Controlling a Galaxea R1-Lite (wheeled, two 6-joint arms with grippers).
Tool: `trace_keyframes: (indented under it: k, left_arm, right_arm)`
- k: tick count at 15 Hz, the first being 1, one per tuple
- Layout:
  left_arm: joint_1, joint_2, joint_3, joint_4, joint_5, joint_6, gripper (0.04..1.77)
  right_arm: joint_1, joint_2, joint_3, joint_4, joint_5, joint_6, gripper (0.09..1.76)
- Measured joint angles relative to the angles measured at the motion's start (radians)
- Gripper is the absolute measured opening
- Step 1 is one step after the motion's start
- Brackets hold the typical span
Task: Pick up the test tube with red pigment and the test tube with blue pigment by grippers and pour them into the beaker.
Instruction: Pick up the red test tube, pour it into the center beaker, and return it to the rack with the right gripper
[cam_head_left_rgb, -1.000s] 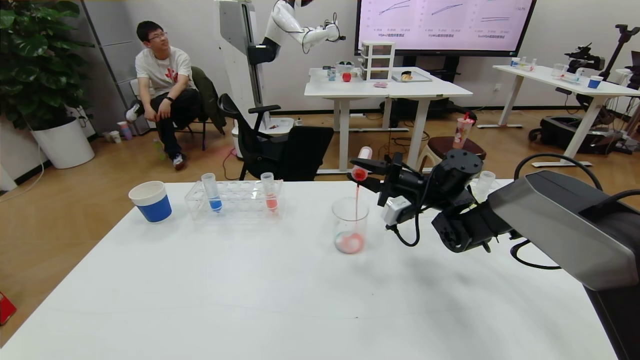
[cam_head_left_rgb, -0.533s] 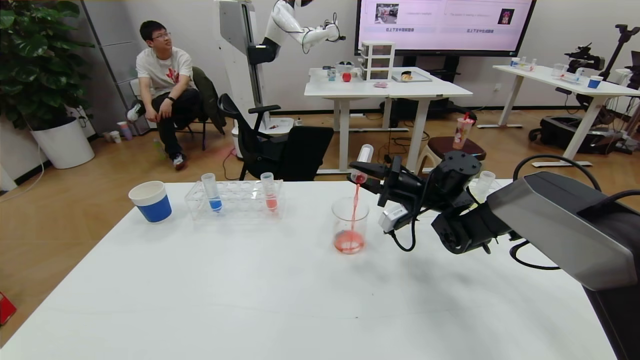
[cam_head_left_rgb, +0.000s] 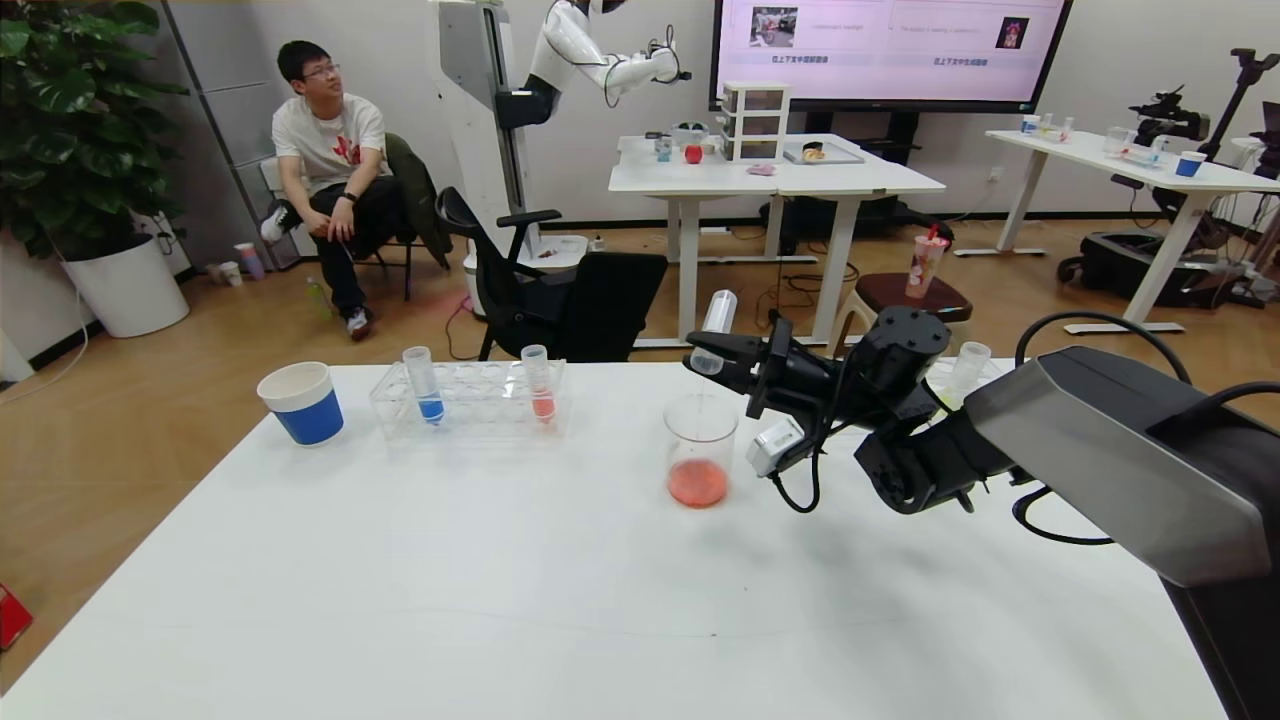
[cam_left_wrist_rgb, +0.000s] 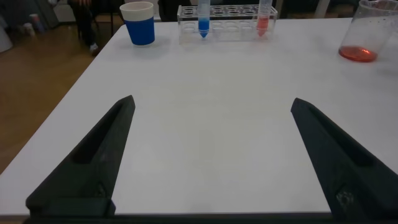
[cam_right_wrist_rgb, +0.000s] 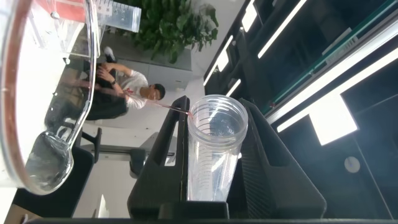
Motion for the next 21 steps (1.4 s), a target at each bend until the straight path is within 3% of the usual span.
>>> trace_keyframes:
  k: [4,8,12,17,19,21]
  left_arm:
    - [0.000,0.000,0.000,0.000,-0.001,0.000,1.75]
    - [0.000,0.000,0.000,0.000,0.000,0.000,1.75]
    - [0.000,0.000,0.000,0.000,-0.001,0.000,1.75]
    - [0.000,0.000,0.000,0.000,-0.001,0.000,1.75]
    - [0.000,0.000,0.000,0.000,-0.001,0.000,1.75]
    - [0.000,0.000,0.000,0.000,-0.001,0.000,1.75]
  right_arm:
    - [0.004,-0.011,-0.012,0.000,-0.017,0.069,0.51]
    - [-0.005,-0.086,-0.005,-0.012,-0.112,0.377,0.51]
    - [0.003,-0.171,0.032,-0.076,-0.396,0.780,0.51]
    - [0.075,-0.287,0.279,-0.066,-0.887,1.294,0.51]
    - [0.096,-0.340,0.376,0.009,-0.973,1.392,0.51]
    - [0.098,-0.387,0.454,0.026,-0.981,1.469,0.51]
